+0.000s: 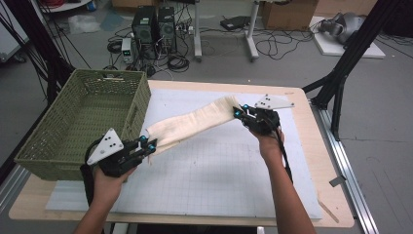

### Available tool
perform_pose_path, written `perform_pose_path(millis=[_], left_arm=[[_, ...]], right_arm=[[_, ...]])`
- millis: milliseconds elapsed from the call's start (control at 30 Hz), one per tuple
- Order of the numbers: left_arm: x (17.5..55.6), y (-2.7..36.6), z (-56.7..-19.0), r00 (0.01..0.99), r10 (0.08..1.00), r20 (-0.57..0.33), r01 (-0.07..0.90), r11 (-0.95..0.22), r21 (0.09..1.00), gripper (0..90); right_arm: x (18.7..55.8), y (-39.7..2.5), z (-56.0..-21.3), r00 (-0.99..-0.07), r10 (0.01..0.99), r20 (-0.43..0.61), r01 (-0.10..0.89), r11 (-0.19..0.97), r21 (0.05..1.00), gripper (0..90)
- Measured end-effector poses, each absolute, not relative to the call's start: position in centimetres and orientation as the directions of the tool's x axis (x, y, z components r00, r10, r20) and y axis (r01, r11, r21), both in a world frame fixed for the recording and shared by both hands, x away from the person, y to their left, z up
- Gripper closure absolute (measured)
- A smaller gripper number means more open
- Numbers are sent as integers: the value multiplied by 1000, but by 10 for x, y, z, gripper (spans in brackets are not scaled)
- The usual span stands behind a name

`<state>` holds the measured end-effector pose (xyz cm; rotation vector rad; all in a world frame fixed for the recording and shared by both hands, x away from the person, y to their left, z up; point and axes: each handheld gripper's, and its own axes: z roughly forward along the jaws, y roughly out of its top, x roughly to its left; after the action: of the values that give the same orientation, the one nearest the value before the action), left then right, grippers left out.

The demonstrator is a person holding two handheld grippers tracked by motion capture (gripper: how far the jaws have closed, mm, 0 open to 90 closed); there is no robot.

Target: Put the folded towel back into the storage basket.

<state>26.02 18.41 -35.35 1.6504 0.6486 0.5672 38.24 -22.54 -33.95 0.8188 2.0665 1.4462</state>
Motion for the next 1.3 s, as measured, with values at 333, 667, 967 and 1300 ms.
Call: perform_pose_path(millis=[333,667,967,1300], left_arm=[[246,213,-346,675,737,15,93,-106,990,818],[235,237,-338,628,778,7,79,-73,994,818],[227,257,-332,586,810,6,64,-53,997,819],[220,278,-328,539,842,4,53,-38,998,820]], right_arm=[[402,-182,-320,-739,669,-74,155,277,948,806],[419,-140,-302,-770,631,-91,132,298,945,806],[438,-97,-283,-793,599,-112,100,309,946,806],[455,-52,-274,-808,573,-139,72,330,941,806]])
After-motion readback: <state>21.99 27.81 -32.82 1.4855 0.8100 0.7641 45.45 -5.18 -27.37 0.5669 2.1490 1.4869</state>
